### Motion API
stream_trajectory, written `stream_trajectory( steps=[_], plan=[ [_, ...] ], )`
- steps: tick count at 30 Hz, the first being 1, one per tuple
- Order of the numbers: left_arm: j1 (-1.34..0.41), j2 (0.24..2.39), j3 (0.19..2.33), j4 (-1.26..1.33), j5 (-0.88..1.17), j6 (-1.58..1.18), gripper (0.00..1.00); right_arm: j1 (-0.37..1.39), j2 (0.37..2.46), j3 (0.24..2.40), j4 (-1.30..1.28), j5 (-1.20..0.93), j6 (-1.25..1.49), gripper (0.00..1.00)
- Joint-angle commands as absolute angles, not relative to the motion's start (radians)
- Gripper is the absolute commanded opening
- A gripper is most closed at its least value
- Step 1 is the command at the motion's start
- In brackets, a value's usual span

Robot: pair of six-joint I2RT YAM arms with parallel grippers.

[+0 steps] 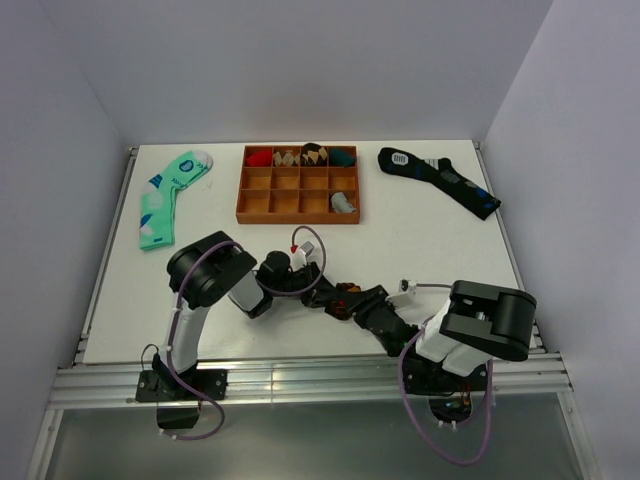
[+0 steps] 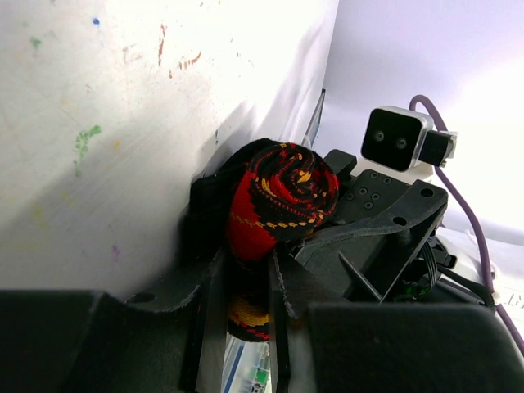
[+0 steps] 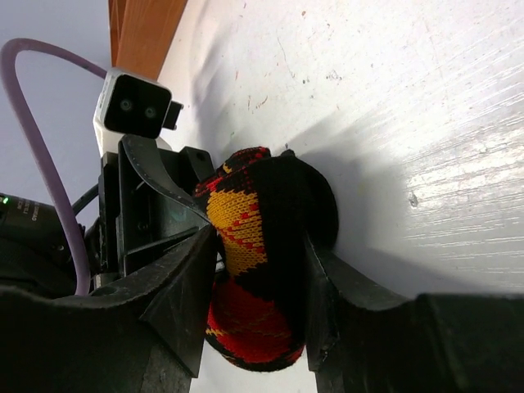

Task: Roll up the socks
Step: Roll the sock at the center of the board.

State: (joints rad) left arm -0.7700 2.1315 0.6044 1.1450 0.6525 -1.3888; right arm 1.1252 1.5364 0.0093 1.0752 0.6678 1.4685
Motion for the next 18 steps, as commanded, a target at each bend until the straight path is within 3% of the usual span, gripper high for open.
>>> stream_trajectory(
  steps=[1,2,5,8,18],
  plan=[
    [-0.946,2.281,0.601,0.704,0.624,-1.289,0.0,1.166,1.487,-0.219,1.126,0.307,1.494,0.27],
    [-0.946,2.276,0.601,0.703,0.624,-1.284,0.0,1.166,1.483,-0.213,1.117,0.307,1.493,0.16],
    [-0.946,2.258,0.591,0.715,0.632,-1.285,0.0,1.166,1.483,-0.216,1.124,0.311,1.496,0.0],
    [-0.945,2.244,0.58,0.744,0.646,-1.29,0.01,1.166,1.492,-0.219,1.127,0.319,1.505,0.0],
    [-0.882,2.089,0.482,0.784,0.597,-1.284,0.23,1.166,1.45,-0.242,1.121,0.327,1.517,0.0]
  ],
)
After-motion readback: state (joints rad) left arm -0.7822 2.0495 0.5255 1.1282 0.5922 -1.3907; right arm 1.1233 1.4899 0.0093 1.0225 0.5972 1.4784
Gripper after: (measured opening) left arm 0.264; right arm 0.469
